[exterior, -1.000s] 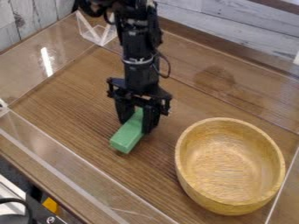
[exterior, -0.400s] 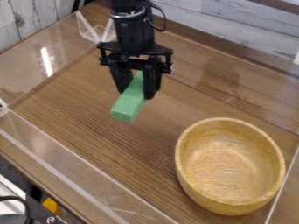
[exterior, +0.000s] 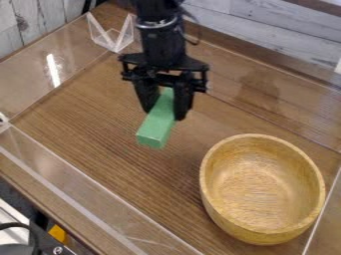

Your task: Put the green block in the brown bowl

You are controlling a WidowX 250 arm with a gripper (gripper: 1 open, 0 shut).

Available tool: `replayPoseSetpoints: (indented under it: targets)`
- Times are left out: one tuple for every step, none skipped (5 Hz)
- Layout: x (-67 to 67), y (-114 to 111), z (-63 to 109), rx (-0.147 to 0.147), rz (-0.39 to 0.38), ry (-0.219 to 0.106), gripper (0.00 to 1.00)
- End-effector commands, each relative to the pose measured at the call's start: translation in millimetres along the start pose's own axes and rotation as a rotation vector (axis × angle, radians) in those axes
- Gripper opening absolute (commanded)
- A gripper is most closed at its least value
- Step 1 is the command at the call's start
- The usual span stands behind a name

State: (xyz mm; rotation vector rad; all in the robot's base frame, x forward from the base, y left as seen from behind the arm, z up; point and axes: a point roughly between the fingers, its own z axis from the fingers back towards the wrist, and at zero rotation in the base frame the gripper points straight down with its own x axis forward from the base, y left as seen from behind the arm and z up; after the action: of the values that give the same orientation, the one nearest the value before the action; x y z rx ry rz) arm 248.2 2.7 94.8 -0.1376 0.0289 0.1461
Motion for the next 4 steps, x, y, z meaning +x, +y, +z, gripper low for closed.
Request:
replayPoseSetpoints:
  targets:
    - [4.8,10,23.6,0.021,-0.012,-0.075,0.00]
    - [8.2,19,25.0,0.034,-0.005,-0.096,0.00]
    - [11.2,28,21.1,0.049,0.005,-0.108,0.00]
    - [14.3,29,21.1,0.054,0.005,-0.107,0.00]
